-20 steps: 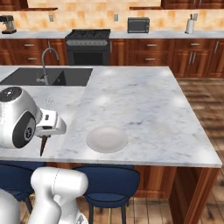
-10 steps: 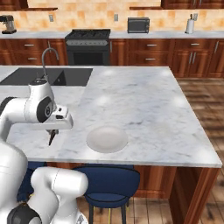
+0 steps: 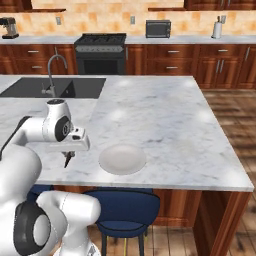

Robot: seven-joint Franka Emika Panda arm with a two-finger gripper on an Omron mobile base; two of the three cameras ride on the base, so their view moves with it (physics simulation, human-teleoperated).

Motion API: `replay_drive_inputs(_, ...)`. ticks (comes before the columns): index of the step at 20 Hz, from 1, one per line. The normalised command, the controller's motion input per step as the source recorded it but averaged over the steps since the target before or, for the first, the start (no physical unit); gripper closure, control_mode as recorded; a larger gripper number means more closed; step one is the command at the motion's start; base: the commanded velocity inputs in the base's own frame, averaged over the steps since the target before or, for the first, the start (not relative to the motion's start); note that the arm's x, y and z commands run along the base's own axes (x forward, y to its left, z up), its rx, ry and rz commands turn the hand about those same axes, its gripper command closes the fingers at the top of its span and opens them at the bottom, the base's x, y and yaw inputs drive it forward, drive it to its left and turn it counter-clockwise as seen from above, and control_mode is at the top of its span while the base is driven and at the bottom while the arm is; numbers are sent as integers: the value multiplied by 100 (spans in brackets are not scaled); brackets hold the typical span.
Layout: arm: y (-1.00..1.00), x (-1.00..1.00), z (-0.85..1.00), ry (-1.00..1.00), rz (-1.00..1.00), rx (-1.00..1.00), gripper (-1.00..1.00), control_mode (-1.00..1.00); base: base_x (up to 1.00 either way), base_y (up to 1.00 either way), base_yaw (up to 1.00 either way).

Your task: Take the fork and place it on the left side of the plate. Then take the spoon and place it on the right side of the plate. Make sure they're directly next to the plate.

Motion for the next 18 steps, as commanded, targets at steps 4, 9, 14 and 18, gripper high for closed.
replay_drive_inputs(4,0,39,-46,-5,-3,0,100,-100,0,0,0)
replay_drive_inputs(9,0,46,-40,-3,-3,0,100,-100,0,0,0)
replay_drive_inputs(14,0,24,-38,-1,-2,0,100,-100,0,0,0)
replay_drive_inputs(18,0,16,-31,0,-1,0,100,-100,0,0,0)
